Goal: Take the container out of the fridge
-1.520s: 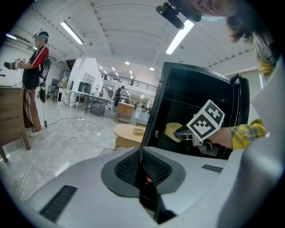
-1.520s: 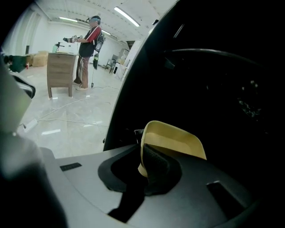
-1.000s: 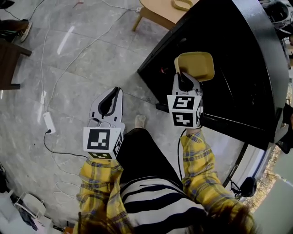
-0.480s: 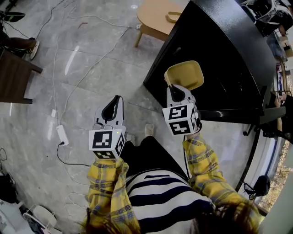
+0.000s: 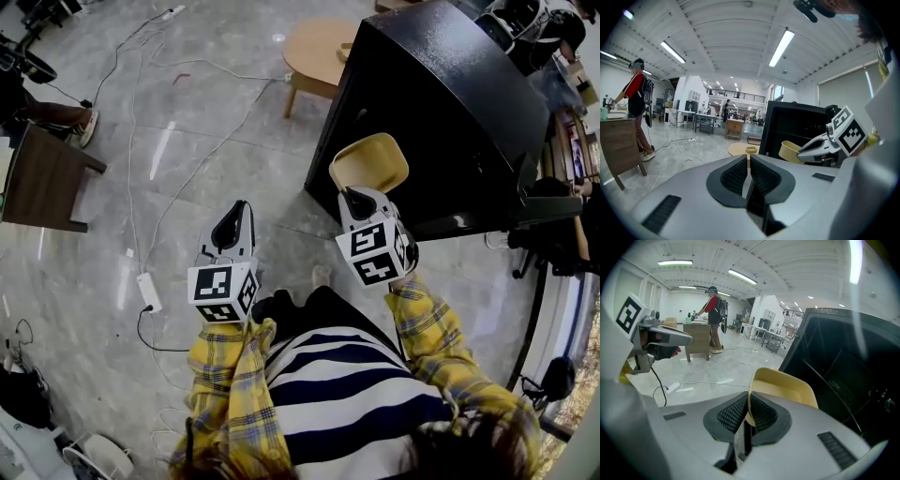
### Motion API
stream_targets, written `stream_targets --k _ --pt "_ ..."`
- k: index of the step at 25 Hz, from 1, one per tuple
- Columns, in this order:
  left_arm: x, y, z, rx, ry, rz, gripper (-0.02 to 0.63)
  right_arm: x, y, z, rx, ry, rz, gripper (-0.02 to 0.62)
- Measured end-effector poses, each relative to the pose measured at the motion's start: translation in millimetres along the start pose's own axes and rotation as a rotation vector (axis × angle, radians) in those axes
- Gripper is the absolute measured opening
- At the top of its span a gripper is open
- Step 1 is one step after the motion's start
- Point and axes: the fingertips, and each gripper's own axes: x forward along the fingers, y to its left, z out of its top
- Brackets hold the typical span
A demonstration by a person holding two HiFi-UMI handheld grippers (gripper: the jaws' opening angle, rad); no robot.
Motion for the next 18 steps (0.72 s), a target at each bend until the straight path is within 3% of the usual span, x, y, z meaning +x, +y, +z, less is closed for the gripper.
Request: stream_targets --k 18 --pt "-12 -6 8 0.008 -0.017 0.028 0.032 -24 36 11 -0.042 -0.054 0.108 0.04"
